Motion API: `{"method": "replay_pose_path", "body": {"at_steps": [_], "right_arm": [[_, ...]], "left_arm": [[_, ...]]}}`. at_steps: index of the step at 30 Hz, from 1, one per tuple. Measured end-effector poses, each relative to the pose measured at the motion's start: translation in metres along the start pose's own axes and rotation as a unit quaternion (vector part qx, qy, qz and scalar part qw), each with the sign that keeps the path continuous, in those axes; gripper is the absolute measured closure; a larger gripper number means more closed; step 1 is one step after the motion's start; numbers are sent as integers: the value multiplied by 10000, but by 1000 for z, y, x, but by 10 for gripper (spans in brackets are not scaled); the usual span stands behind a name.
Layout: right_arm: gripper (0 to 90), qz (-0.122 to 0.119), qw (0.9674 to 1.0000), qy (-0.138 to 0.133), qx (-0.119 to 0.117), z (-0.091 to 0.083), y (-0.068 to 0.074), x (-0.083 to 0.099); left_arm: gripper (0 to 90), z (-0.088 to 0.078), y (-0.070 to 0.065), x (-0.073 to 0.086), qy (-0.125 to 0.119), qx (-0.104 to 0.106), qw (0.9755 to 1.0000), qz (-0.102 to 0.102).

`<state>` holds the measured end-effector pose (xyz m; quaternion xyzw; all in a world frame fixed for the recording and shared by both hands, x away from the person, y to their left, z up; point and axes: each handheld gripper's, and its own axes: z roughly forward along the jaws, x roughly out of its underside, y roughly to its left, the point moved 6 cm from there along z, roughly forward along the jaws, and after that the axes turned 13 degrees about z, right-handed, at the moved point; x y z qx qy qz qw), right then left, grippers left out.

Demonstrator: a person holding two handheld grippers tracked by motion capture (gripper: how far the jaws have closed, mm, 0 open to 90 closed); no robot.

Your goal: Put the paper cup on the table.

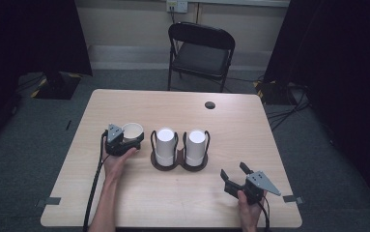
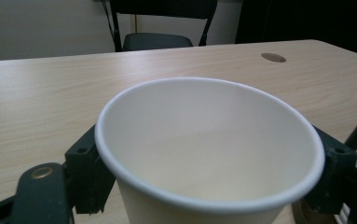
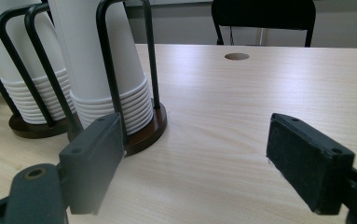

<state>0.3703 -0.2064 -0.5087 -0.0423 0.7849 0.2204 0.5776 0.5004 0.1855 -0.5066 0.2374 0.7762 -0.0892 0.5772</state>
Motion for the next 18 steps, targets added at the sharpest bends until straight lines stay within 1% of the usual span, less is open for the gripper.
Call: {"method": "replay_pose_path", "body": {"at_steps": [1, 3, 4, 7, 10, 12, 15, 16, 17, 18], "right_arm": [[181, 5, 10000, -2, 1, 0, 0, 0], [181, 2, 10000, -5, 0, 0, 0, 0], [183, -4, 10000, -15, -3, 0, 0, 0], [184, 6, 10000, -18, -17, 0, 0, 0], [184, 1, 10000, -17, -12, 0, 0, 0], [184, 0, 10000, -20, -11, 0, 0, 0], [184, -2, 10000, -27, -13, 0, 0, 0], [184, -1, 10000, -26, -14, 0, 0, 0], [184, 0, 10000, -28, -14, 0, 0, 0], [184, 0, 10000, -27, -12, 0, 0, 0]], "left_arm": [[177, 1, -1, 1, 7, 45, 10000, -47], [177, 2, -1, 3, 64, 77, 9999, 10], [177, 2, -1, 4, 90, 56, 9999, 16], [160, 0, 0, 6, 114, 93, 9999, 38], [155, -1, 0, 7, 150, 128, 9998, -22], [156, -2, -1, 8, 189, 194, 9996, 35], [155, -3, -5, 7, 241, 194, 9992, 235], [154, -4, -6, 7, 272, 163, 9990, 311], [155, -4, -7, 7, 303, 153, 9988, 358], [155, -5, -7, 7, 326, 135, 9987, 354]]}}
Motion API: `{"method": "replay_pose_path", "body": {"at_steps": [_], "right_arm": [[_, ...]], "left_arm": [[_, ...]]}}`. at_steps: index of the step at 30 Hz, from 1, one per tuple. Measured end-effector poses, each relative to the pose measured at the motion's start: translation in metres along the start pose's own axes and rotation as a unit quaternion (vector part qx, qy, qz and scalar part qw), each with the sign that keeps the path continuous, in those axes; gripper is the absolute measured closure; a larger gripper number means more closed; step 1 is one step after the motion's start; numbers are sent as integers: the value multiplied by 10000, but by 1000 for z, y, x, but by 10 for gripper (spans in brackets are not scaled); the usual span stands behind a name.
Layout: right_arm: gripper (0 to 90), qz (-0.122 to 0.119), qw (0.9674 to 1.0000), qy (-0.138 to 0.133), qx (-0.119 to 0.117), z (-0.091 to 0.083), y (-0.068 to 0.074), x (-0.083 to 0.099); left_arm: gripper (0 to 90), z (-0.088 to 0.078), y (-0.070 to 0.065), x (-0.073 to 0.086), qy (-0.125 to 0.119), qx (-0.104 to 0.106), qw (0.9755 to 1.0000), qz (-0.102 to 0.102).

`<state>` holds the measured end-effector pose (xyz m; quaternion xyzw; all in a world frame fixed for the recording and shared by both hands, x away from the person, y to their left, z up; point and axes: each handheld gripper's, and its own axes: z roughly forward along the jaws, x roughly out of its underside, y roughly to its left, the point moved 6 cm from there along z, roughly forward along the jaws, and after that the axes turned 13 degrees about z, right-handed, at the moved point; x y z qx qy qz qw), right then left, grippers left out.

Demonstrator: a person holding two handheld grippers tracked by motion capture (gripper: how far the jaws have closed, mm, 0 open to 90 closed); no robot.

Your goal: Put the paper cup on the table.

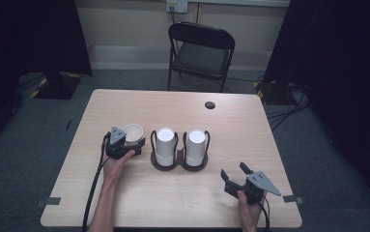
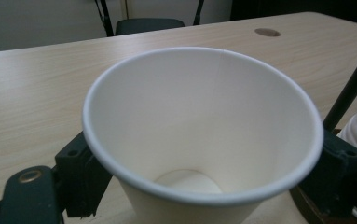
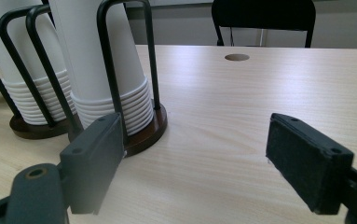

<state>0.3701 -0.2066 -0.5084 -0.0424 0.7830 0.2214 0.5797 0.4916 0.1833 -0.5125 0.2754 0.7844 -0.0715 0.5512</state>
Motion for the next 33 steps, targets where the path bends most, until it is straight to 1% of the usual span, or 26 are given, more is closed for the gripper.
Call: {"method": "replay_pose_path", "body": {"at_steps": [2, 3, 4, 5, 6, 8, 11, 13, 14, 15, 16, 17, 18, 19, 20, 21, 22, 24, 27, 30, 33], "right_arm": [[184, 9, 10000, 3, 2, 0, 0, 0], [184, 18, 10000, 6, 1, 0, 0, 0], [184, 15, 10000, 4, -3, 0, 0, 0], [184, 15, 10000, 3, -5, 0, 0, 0], [184, 15, 10000, 2, -6, 0, 0, 0], [184, 17, 10000, 0, -14, 0, 0, 0], [184, 21, 10000, 3, -15, 0, 0, 0], [184, 24, 10000, 13, -21, 0, 0, 0], [184, 25, 10000, 12, -19, 0, 0, 0], [185, 26, 10000, 4, -18, 0, 0, 0], [189, 28, 10000, -2, -14, 0, 0, 0], [190, 27, 10000, -2, -9, 0, 0, 0], [190, 30, 10000, -1, -11, 0, 0, 0], [190, 27, 10000, -2, -14, 0, 0, 0], [190, 27, 10000, -4, -19, 0, 0, 0], [190, 27, 10000, -3, -22, 0, 0, 0], [190, 31, 10000, -2, -21, 0, 0, 0], [190, 32, 10000, -10, -14, 0, 0, 0], [190, 27, 10000, -12, -23, 0, 0, 0], [190, 29, 10000, -13, -23, 0, 0, 0], [190, 27, 10000, -18, -22, -1, 0, 0]], "left_arm": [[155, -1, -1, 0, -38, 32, 10000, -53], [155, -2, -1, 1, 5, 47, 10000, -26], [155, -3, -1, 1, -39, 53, 10000, -16], [154, -4, -1, 3, -6, 13, 10000, -7], [155, -4, -1, 5, 20, 2, 10000, -60], [155, -6, 0, 8, -1, -5, 10000, -80], [155, -10, 1, 10, 45, -44, 9999, -114], [156, -13, 0, 9, 37, -34, 10000, -56], [157, -16, 0, 9, 8, -76, 10000, -56], [155, -18, -1, 10, -51, -71, 9998, -158], [155, -20, -1, 11, -50, -56, 9998, -164], [156, -22, -1, 12, -48, -95, 9998, -189], [156, -23, -2, 13, -70, -98, 9996, -241], [155, -24, -2, 13, -147, -18, 9996, -256], [156, -26, -2, 13, -171, 42, 9994, -290], [156, -28, -2, 14, -156, 16, 9994, -319], [155, -30, -2, 14, -136, -33, 9995, -299], [155, -34, -5, 14, -165, -19, 9994, -292], [155, -40, -9, 14, -170, -54, 9996, -215], [155, -48, -15, 13, -247, -59, 9993, -279], [155, -55, -22, 12, -266, -61, 9992, -281]]}}
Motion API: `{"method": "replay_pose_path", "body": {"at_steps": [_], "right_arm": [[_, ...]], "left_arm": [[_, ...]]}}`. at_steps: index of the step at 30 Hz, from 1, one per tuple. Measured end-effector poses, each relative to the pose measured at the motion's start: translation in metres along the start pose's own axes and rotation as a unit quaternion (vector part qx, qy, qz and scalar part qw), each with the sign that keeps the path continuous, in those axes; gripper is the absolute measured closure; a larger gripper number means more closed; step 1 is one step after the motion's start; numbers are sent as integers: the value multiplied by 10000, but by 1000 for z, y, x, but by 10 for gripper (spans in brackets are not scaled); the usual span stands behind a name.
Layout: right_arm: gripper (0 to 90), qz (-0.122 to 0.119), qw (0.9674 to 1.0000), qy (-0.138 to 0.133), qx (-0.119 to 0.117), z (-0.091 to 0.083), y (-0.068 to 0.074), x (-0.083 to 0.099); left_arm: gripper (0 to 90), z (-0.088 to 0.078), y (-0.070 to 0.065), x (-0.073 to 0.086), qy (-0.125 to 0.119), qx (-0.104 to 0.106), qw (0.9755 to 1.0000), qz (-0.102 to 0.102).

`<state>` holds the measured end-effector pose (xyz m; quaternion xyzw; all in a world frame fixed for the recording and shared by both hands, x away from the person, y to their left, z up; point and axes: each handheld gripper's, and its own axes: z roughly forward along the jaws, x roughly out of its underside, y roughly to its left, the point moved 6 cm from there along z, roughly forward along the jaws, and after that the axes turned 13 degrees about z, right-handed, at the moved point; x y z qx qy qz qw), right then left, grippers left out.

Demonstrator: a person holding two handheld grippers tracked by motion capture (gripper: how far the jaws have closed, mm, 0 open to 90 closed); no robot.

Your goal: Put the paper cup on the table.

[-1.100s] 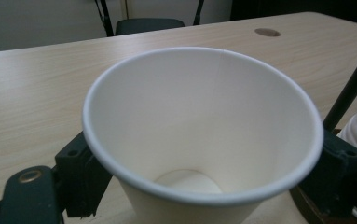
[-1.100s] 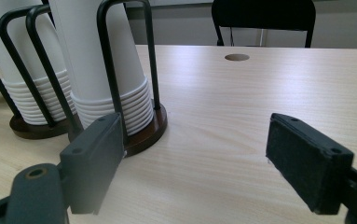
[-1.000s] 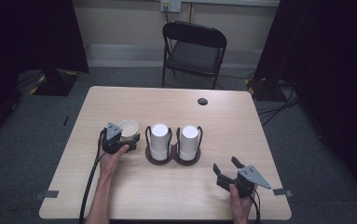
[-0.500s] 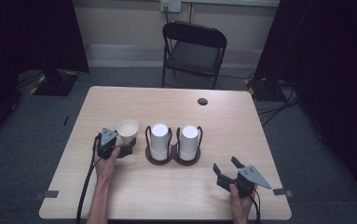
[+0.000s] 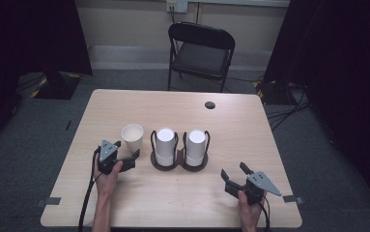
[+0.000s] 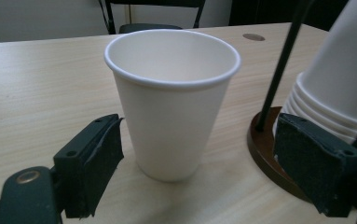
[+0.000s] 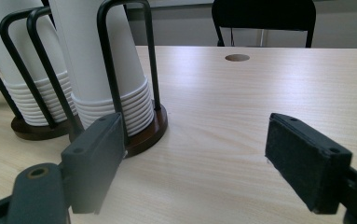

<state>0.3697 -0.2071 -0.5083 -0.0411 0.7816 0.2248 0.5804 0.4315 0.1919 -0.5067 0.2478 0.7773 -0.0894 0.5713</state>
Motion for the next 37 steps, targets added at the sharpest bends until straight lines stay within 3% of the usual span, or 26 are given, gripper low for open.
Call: {"method": "replay_pose_path", "body": {"at_steps": [2, 6, 13, 15, 20, 24, 26, 28, 32, 34, 37], "right_arm": [[190, -4, 10000, -10, 7, 0, 0, 0], [190, -3, 10000, -6, 3, 0, 0, 0], [190, 5, 10000, 3, 9, 0, 0, 0], [190, 5, 10000, 7, 12, 0, 0, 0], [190, -16, 10000, 26, 34, 0, 0, 0], [190, -5, 10000, 41, 28, 0, 0, 0], [190, -1, 10000, 51, 37, 1, 0, 0], [190, -7, 10000, 86, 46, 2, 0, 1], [190, -8, 9999, 106, 56, 2, 0, 1], [189, 24, 9999, 133, 80, 3, -1, 1], [184, 41, 9997, 199, 125, 4, -1, 1]], "left_arm": [[155, -6, -6, 0, -20, 17, 10000, 33], [155, -18, -19, -2, -107, 155, 9998, -89], [155, -29, -45, -5, -129, 231, 9996, 135], [156, -32, -54, -5, -189, 353, 9991, 117], [154, -42, -74, -4, -312, 381, 9986, 176], [154, -47, -86, -4, -430, 408, 9982, 89], [153, -47, -94, -3, -420, 380, 9980, 285], [154, -45, -101, -1, -469, 356, 9977, 333], [155, -37, -108, 1, -435, 453, 9967, 516], [155, -38, -110, 1, -439, 360, 9964, 628], [154, -40, -107, 1, -541, 308, 9969, 477]]}}
